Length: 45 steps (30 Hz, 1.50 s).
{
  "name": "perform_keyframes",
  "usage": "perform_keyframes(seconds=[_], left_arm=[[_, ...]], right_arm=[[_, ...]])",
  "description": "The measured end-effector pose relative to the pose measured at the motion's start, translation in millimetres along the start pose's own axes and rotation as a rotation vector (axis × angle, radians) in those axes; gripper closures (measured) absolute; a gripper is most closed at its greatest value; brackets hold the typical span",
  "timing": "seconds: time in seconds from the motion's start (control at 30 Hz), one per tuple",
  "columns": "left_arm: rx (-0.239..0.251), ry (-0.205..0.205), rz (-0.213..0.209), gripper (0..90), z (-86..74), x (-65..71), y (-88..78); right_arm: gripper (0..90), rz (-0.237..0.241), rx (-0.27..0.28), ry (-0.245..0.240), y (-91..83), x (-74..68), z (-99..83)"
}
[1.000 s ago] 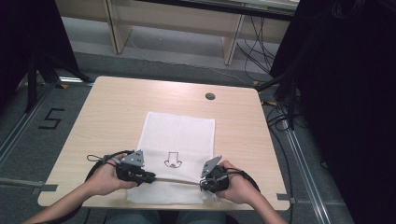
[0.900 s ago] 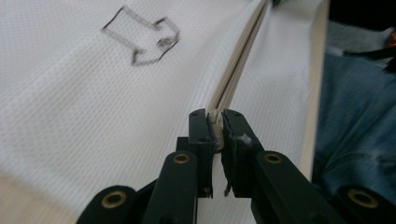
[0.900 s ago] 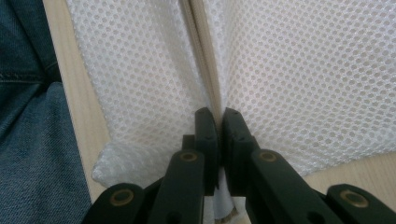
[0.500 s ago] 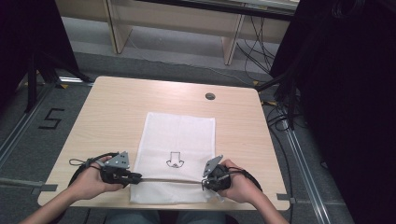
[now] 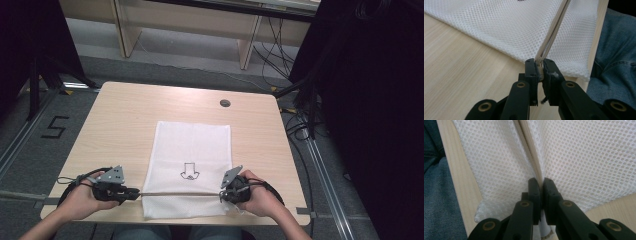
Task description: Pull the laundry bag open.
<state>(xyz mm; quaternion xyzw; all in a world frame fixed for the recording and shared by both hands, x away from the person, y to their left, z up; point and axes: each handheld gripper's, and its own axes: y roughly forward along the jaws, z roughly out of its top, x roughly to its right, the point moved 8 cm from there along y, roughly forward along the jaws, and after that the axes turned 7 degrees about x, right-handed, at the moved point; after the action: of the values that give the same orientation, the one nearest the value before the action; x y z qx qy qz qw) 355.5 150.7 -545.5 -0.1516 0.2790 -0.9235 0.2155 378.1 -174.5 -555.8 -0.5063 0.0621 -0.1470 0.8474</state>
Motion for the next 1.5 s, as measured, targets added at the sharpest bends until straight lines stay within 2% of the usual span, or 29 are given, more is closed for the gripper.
perform_keyframes(seconds=[0.07, 0.2, 0.33, 0.43, 0.47, 0.63, 0.67, 0.7, 0.77, 0.83, 0.87, 0.9, 0.97, 1.0, 1.03, 1.07, 1.1, 1.17, 1.2, 1.23, 1.3, 1.33, 1.37, 1.4, 1.43, 1.47, 1.5], left_arm=[[0.01, -0.013, -0.001, 82.3, 1.3, 0.1, 0.2], [0.019, -0.009, -0.004, 82.3, 2.3, -4.0, 0.9], [0.0, -0.013, 0.006, 82.3, -3.2, -6.4, 1.1], [0.014, -0.023, 0.003, 82.3, -2.0, -5.4, 1.5], [0.015, -0.01, -0.001, 82.3, -2.0, -5.9, 1.2], [0.029, -0.013, 0.006, 82.1, -0.3, -7.0, 1.8], [0.048, -0.029, 0.009, 82.1, 1.1, -7.4, 1.4], [0.062, -0.036, 0.011, 81.9, 2.0, -7.4, 1.1], [0.084, -0.022, 0.006, 81.7, 3.2, -8.3, 0.1], [0.076, -0.028, 0.015, 81.0, 0.8, -7.5, 0.1], [0.07, -0.012, 0.02, 80.6, -0.1, -8.3, -0.4], [0.07, -0.023, 0.032, 79.5, -0.5, -9.5, -0.5], [0.094, -0.049, 0.049, 73.8, 1.9, -11.2, -1.3], [0.115, -0.055, 0.057, 69.3, 4.5, -13.1, -2.1], [0.115, -0.055, 0.057, 63.2, 4.5, -13.1, -2.1], [0.139, -0.064, 0.07, 57.2, 8.6, -15.0, -4.5], [0.197, -0.082, 0.095, 51.9, 16.9, -16.6, -7.9], [0.246, -0.069, 0.144, 43.5, 24.0, -21.3, -12.1], [0.258, -0.062, 0.173, 40.6, 25.5, -23.4, -14.2], [0.257, -0.059, 0.2, 38.0, 25.7, -25.7, -15.9], [0.271, -0.058, 0.247, 36.7, 25.8, -30.1, -18.9], [0.275, -0.059, 0.265, 36.6, 26.0, -32.3, -20.4], [0.28, -0.062, 0.29, 36.6, 25.9, -35.1, -22.3], [0.286, -0.069, 0.31, 36.9, 26.0, -38.1, -23.5], [0.282, -0.07, 0.333, 36.9, 24.8, -41.3, -25.1], [0.284, -0.076, 0.34, 37.1, 23.6, -44.0, -25.3], [0.276, -0.085, 0.351, 37.4, 21.6, -46.4, -26.3]], right_arm=[[86.7, -0.001, 0.001, 0.002, 0.1, -0.1, 0.1], [86.7, -0.004, 0.003, 0.004, -0.1, -0.5, 0.0], [86.7, -0.003, 0.005, 0.003, -0.1, -0.4, -0.2], [86.7, -0.002, 0.014, 0.007, 0.1, -0.1, -0.3], [86.7, -0.001, 0.015, 0.007, 0.0, -0.1, -0.4], [86.4, -0.007, 0.013, 0.009, 0.1, -0.2, -0.3], [85.8, -0.003, 0.012, 0.012, -0.1, 0.1, -0.2], [84.9, -0.002, 0.013, 0.014, -0.1, 0.4, -0.3], [82.5, -0.007, 0.022, 0.027, 0.0, 0.4, -0.8], [78.9, -0.011, 0.03, 0.036, -0.4, -0.1, -1.7], [76.2, -0.011, 0.031, 0.041, -0.7, -0.6, -2.1], [73.1, -0.009, 0.032, 0.05, -0.8, -1.4, -2.3], [67.5, -0.008, 0.045, 0.073, -0.5, -1.9, -2.5], [65.2, -0.009, 0.054, 0.081, -0.6, -1.6, -2.5], [62.5, -0.012, 0.063, 0.091, -1.5, -1.7, -2.4], [58.9, -0.014, 0.092, 0.109, -3.5, -1.7, -1.2], [55.9, -0.015, 0.121, 0.15, -6.4, -2.4, 0.7], [49.5, -0.028, 0.188, 0.181, -12.5, 0.5, 5.4], [45.0, -0.045, 0.211, 0.223, -16.4, 1.4, 6.4], [42.5, -0.061, 0.219, 0.241, -20.9, 5.2, 5.5], [40.4, -0.092, 0.243, 0.301, -26.3, 8.2, 1.9], [39.7, -0.104, 0.234, 0.326, -29.9, 10.0, -2.3], [39.5, -0.126, 0.249, 0.323, -30.6, 12.9, -5.5], [39.9, -0.131, 0.243, 0.362, -33.0, 13.3, -8.3], [40.5, -0.157, 0.252, 0.338, -34.3, 18.0, -11.1], [40.2, -0.139, 0.238, 0.387, -37.9, 15.1, -11.8], [38.8, -0.161, 0.259, 0.378, -38.4, 19.8, -11.2]])
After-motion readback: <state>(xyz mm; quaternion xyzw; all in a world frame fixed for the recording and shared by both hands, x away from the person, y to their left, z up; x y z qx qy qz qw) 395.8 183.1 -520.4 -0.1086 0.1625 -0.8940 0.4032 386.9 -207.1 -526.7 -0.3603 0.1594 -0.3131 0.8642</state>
